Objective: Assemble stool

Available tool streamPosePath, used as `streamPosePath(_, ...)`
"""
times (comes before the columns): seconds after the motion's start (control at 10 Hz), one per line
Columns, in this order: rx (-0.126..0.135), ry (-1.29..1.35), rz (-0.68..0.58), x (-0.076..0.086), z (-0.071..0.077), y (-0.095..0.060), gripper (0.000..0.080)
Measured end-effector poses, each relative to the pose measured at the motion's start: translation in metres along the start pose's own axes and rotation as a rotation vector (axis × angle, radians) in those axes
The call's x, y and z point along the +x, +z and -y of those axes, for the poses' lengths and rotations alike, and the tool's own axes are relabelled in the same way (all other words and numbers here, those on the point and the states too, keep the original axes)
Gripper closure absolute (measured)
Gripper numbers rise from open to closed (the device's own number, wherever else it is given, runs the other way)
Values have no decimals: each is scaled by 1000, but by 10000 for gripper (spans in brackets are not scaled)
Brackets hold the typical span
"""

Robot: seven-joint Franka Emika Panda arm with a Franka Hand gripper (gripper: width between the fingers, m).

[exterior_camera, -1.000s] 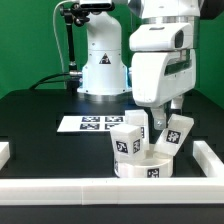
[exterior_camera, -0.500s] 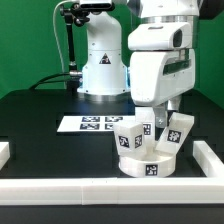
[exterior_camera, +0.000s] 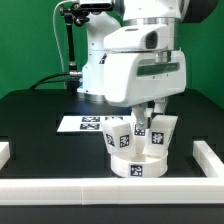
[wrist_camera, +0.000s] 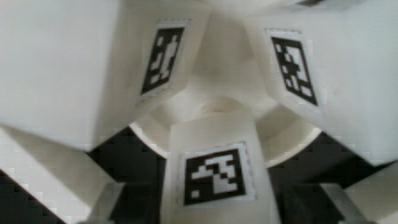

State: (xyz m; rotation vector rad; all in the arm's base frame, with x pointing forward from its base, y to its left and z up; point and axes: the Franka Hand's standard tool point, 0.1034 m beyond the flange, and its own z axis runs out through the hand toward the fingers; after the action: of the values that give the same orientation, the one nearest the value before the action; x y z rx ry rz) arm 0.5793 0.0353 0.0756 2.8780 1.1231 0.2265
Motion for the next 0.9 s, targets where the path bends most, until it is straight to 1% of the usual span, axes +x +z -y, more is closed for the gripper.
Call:
streamPosePath(0.1, 6, 59, 4, -10, 0, 5, 466)
streamPosePath(0.2, 8, 131, 6, -13, -1, 8, 478)
streamPosePath(0.4, 8, 284, 5, -11, 0, 7, 505)
streamPosePath(0.5, 8, 363, 6, -12, 0, 8, 505)
streamPosePath(0.8, 6, 424, 8, -12, 0, 8, 522)
streamPosePath(0.9, 6, 423, 8, -12, 0, 8, 311)
